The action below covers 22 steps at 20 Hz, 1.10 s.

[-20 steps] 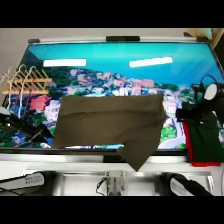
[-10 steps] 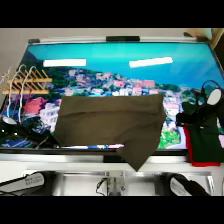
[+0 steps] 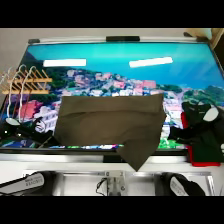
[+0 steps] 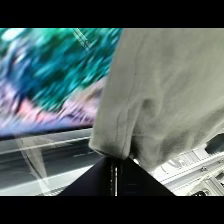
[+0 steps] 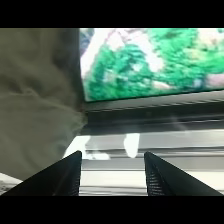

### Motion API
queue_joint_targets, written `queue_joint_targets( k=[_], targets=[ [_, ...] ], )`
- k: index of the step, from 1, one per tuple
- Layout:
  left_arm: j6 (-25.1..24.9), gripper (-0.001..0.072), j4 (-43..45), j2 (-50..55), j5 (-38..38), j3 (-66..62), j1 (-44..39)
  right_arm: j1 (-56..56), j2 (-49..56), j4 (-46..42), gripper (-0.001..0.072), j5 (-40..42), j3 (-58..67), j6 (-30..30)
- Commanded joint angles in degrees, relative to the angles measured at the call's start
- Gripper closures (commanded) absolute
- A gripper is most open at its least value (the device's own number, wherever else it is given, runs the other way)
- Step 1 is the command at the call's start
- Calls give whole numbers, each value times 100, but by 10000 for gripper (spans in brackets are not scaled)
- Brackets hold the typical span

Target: Fold the shirts.

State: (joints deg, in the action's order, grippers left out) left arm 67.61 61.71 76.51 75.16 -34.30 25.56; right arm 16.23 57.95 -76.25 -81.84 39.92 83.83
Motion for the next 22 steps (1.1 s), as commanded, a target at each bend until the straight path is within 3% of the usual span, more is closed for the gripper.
queue_joint_targets(
  k=[1,7,13,14,16,19,22],
  targets=[
    [-74,679,24,-162,-264,-26,2,7,-385,654,200,544,-935,-116],
    [-105,678,24,-232,-216,-28,0,-1005,-382,737,202,1617,-1504,538],
    [-111,678,22,-232,-273,-28,0,-1287,-162,743,218,1882,-1648,745],
    [-109,678,22,-232,-273,-28,0,-1287,-146,741,394,1910,-1648,748],
    [-109,678,20,-232,-273,-31,0,-1287,-146,855,651,1928,-1639,728],
    [-229,678,9,-251,-186,-262,0,-1285,-184,1193,648,1676,-1248,74],
    [-501,679,-487,-356,-13,-1062,0,-1283,-275,597,648,1832,-114,-24]
  ],
)
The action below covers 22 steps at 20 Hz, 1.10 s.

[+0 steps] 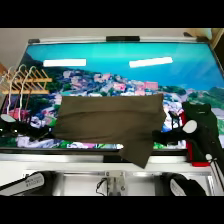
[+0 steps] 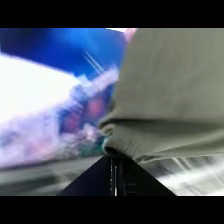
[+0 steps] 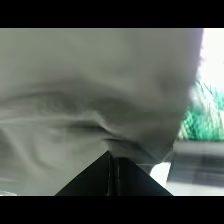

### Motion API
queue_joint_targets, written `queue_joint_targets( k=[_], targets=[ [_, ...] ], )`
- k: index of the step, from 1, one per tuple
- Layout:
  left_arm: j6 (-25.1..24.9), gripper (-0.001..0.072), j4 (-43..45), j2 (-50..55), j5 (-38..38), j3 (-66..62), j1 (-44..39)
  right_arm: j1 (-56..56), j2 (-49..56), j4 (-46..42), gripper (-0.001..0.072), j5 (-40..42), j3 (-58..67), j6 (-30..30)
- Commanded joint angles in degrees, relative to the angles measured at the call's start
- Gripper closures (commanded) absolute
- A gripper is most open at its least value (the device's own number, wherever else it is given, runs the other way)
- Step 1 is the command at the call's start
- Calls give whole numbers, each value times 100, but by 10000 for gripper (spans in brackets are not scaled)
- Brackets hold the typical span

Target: Fold the shirts.

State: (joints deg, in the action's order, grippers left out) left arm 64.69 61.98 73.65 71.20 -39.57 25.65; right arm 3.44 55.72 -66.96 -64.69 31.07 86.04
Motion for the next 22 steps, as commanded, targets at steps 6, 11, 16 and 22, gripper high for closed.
queue_joint_targets(
  k=[6,11,16,22],
  targets=[
    [452,679,-1019,592,-638,-2437,-892,-9,1193,-625,649,1541,2583,61],
    [1290,679,-1023,2192,-645,-3960,-1266,-9,2924,-643,649,1641,3814,179],
    [1510,675,-1062,2949,-713,-4483,-1412,-9,3788,-514,615,1985,4284,184],
    [1558,89,-1058,3067,442,-4697,-1185,398,3547,-629,14,831,4284,-686]
  ],
)
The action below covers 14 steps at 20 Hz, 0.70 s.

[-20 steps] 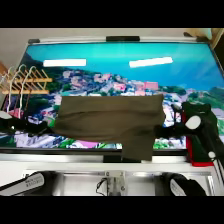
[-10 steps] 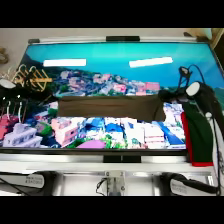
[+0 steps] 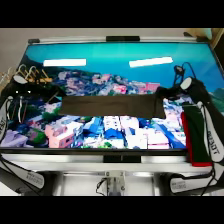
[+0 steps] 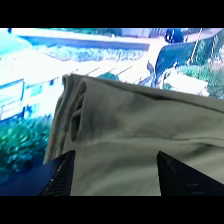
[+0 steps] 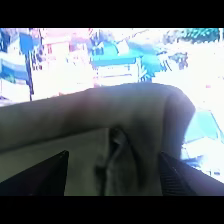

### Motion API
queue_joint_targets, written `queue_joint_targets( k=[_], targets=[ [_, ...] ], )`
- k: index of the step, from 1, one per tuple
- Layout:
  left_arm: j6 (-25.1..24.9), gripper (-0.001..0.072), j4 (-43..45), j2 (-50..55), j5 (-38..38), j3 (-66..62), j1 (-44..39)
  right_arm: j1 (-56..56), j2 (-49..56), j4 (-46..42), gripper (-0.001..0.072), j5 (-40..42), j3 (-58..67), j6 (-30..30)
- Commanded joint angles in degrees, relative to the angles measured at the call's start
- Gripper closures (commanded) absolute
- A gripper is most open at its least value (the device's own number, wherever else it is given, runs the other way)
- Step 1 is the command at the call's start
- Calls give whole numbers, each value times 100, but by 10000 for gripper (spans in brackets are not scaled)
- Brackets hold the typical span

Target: Fold the shirts.

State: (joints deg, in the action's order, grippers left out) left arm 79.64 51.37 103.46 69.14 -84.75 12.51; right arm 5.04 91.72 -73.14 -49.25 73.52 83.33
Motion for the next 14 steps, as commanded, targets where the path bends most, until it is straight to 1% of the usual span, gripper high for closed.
queue_joint_targets(
  k=[1,2,3,4,6,9,12,13,14],
  targets=[
    [63,90,2,83,852,-249,192,431,-13,293,14,-1196,39,-664],
    [66,91,0,76,1054,-317,236,575,59,551,14,-1572,39,-857],
    [63,93,2,39,1182,-332,254,688,149,710,14,-1810,39,-911],
    [61,95,4,2,1281,-332,258,750,227,734,14,-1886,39,-909],
    [63,95,4,-85,1410,-330,254,765,369,756,14,-1847,39,-920],
    [61,101,2,-304,1394,-332,208,706,638,1097,15,-1611,39,-973],
    [61,101,0,-505,1401,-332,31,509,944,1327,17,-1591,39,-977],
    [59,101,0,-557,1392,-332,-66,442,1003,1504,27,-1593,39,-1021],
    [57,102,0,-599,1384,-332,-192,382,1019,1648,104,-1600,39,-1130]
  ],
)
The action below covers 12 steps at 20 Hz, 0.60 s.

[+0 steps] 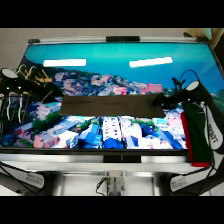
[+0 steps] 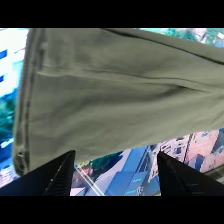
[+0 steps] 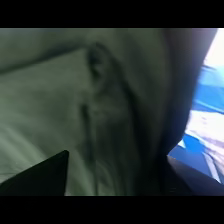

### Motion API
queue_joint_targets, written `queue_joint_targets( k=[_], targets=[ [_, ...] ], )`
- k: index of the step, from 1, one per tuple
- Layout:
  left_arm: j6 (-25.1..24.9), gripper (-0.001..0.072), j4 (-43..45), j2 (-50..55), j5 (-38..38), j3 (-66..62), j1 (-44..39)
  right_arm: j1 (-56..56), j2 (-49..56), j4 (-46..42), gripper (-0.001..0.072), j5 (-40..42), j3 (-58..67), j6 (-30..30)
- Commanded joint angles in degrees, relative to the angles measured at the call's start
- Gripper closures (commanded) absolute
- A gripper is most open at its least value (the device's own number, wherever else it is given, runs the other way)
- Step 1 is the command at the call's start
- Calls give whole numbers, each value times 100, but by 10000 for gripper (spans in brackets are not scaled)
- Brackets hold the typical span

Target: Fold the shirts.

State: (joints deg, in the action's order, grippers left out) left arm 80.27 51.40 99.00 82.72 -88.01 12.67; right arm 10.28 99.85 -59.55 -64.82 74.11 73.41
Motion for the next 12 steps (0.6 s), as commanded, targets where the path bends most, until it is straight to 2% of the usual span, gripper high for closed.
queue_joint_targets(
  k=[1,2,3,4,6,7,8,9,12],
  targets=[
    [-13,102,-2,-157,28,-7,-337,-186,205,374,306,-63,-20,-225],
    [-76,102,-2,-144,26,-7,-487,-195,205,461,464,-96,-17,-227],
    [-118,103,-2,-129,24,-4,-640,-190,199,640,586,-184,-17,-232],
    [-114,102,-2,-118,-2,-4,-813,-175,155,822,647,-271,-17,-236],
    [-114,116,-2,-105,-190,-4,-1224,-177,-118,988,647,-376,35,-282],
    [-136,316,-2,-85,-369,-4,-1456,-177,-315,1008,647,-433,101,-275],
    [-210,570,-2,-39,-647,-2,-1733,-177,-551,1019,648,-553,210,-243],
    [-223,678,-4,31,-931,-2,-2002,-177,-776,1019,647,-717,337,-146],
    [-221,677,-417,304,-1687,-4,-2872,-192,-1484,1049,648,-1438,737,284]
  ],
)
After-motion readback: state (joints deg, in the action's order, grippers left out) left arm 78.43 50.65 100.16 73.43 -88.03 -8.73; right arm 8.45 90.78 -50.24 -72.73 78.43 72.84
